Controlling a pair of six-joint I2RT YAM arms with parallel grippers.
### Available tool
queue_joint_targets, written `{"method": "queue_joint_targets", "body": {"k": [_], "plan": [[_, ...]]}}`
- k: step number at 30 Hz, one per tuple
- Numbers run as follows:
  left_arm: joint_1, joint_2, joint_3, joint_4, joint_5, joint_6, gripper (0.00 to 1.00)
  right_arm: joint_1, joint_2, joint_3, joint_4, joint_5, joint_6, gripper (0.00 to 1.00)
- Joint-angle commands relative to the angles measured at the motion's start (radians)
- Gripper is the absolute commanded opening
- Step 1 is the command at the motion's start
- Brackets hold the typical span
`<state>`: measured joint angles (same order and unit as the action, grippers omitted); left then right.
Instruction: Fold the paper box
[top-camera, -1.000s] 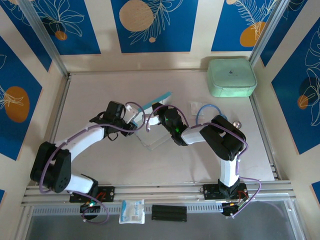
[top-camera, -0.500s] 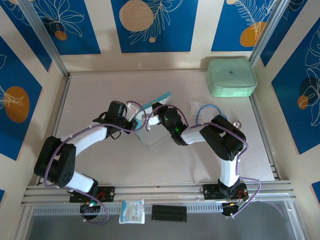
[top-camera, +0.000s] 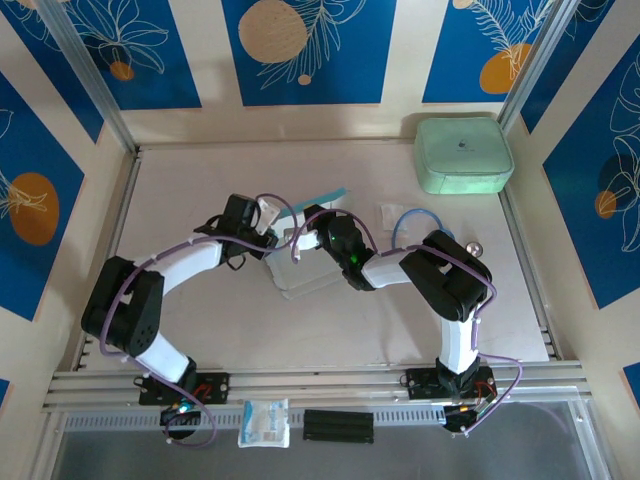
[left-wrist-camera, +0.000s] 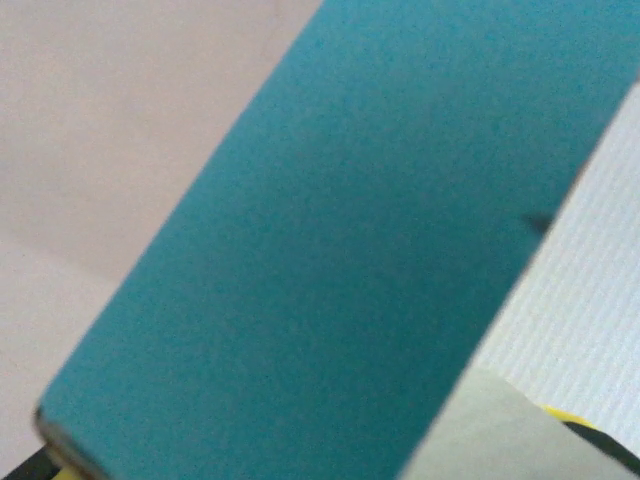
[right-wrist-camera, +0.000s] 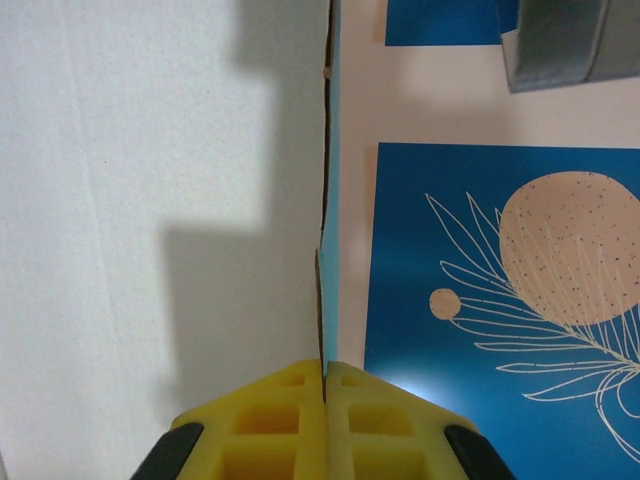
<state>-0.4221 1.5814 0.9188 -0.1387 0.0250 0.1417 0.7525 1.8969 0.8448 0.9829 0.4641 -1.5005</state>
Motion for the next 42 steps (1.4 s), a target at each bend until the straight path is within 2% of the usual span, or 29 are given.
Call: {"method": "queue_joint_targets", "body": {"k": [1, 10, 19, 27, 29, 30, 32, 34, 42], "plan": [[-0.006, 0.032, 0.049, -0.011, -0.026, -0.02, 0.37, 0.01, 0.011, 0.004, -0.037, -0.035, -0.004, 0.0], [-0.006, 0.119, 0.138, -0.062, -0.146, -0.06, 0.24, 0.012, 0.007, 0.002, -0.036, -0.034, -0.005, 0.0], [-0.006, 0.156, 0.178, -0.092, -0.181, -0.072, 0.01, 0.016, 0.005, 0.001, -0.039, -0.033, -0.001, 0.0], [-0.007, 0.209, 0.234, -0.132, -0.19, -0.058, 0.0, 0.026, 0.004, 0.006, -0.039, -0.031, 0.001, 0.0], [-0.007, 0.21, 0.237, -0.131, -0.198, -0.059, 0.14, 0.025, 0.002, 0.007, -0.039, -0.031, 0.002, 0.0], [-0.007, 0.213, 0.239, -0.132, -0.197, -0.057, 0.15, 0.026, 0.001, 0.006, -0.04, -0.031, 0.002, 0.0], [-0.007, 0.215, 0.241, -0.134, -0.191, -0.055, 0.12, 0.025, -0.002, 0.007, -0.043, -0.032, 0.005, 0.0], [-0.009, 0.22, 0.247, -0.141, -0.198, -0.055, 0.0, 0.022, -0.004, 0.006, -0.042, -0.032, 0.008, 0.0], [-0.014, 0.304, 0.325, -0.232, -0.28, -0.056, 0.0, 0.024, -0.005, 0.003, -0.035, -0.031, 0.013, 0.0]]}}
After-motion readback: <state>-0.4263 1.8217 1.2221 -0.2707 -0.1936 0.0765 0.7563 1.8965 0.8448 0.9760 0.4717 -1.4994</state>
